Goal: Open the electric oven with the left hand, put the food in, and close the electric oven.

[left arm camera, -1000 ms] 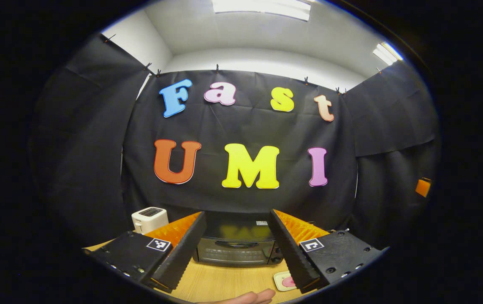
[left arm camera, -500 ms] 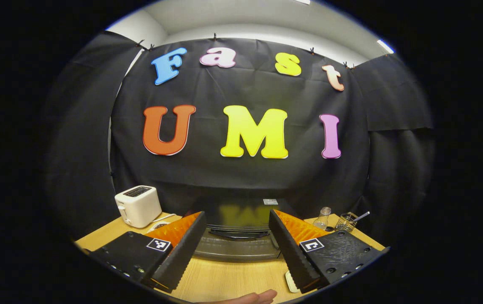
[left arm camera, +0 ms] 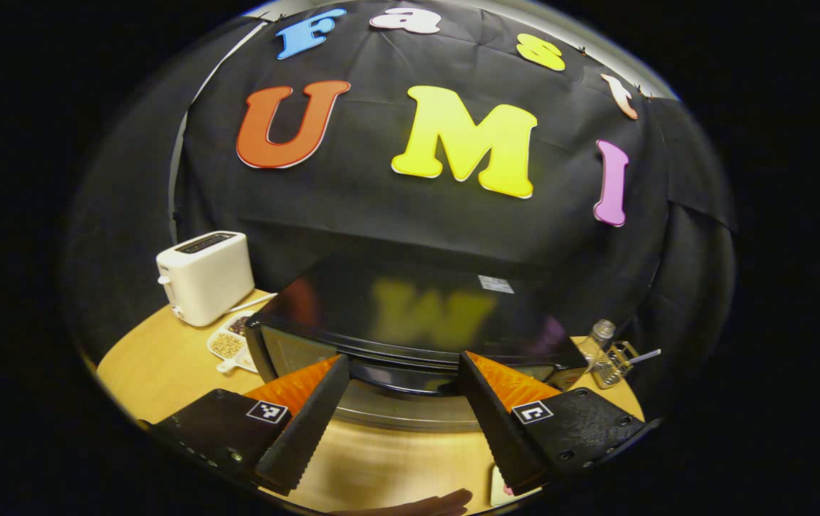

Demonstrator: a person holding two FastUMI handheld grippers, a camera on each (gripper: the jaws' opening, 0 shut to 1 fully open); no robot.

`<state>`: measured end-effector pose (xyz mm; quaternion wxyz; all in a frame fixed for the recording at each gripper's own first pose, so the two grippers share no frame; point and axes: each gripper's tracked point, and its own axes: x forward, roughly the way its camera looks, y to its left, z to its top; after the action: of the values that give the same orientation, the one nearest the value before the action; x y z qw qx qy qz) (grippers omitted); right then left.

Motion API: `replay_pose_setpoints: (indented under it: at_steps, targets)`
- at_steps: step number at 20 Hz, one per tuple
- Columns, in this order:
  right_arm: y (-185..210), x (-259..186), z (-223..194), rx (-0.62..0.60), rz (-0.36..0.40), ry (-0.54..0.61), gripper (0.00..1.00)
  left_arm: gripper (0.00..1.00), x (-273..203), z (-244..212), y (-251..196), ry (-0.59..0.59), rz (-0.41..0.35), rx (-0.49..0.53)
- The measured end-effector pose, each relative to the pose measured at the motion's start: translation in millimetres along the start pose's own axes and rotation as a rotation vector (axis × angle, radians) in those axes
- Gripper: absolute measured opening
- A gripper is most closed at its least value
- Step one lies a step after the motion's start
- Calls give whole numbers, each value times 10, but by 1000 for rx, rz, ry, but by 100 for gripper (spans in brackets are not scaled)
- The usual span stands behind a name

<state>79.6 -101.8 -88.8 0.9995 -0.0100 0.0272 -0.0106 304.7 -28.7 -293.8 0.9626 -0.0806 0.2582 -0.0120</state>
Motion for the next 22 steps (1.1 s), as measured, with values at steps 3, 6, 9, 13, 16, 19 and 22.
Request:
replay_pose_setpoints:
  at_steps: [3,6,9,13,16,19,22]
  targets:
    - [-75,-16,9,1,-3,-22,94,97,56,10,-26,6,7,45]
    - [-81,-35,-27,3,0,-16,99,98,73,35,-13,14,25,90]
    - [-73,-52,-18,2,5,-14,94,97,100,42,-60,0,49,158]
    - [-89,-52,-51,7,3,-8,99,94,134,33,-193,-17,23,218]
    - [-99,-42,-108,14,7,8,99,93,115,4,-198,-10,10,204]
    - [-139,-53,-102,14,1,4,95,93,50,-34,-191,7,8,204]
    - [-151,-86,-89,5,-8,-2,94,94,-23,-75,-180,11,7,193]
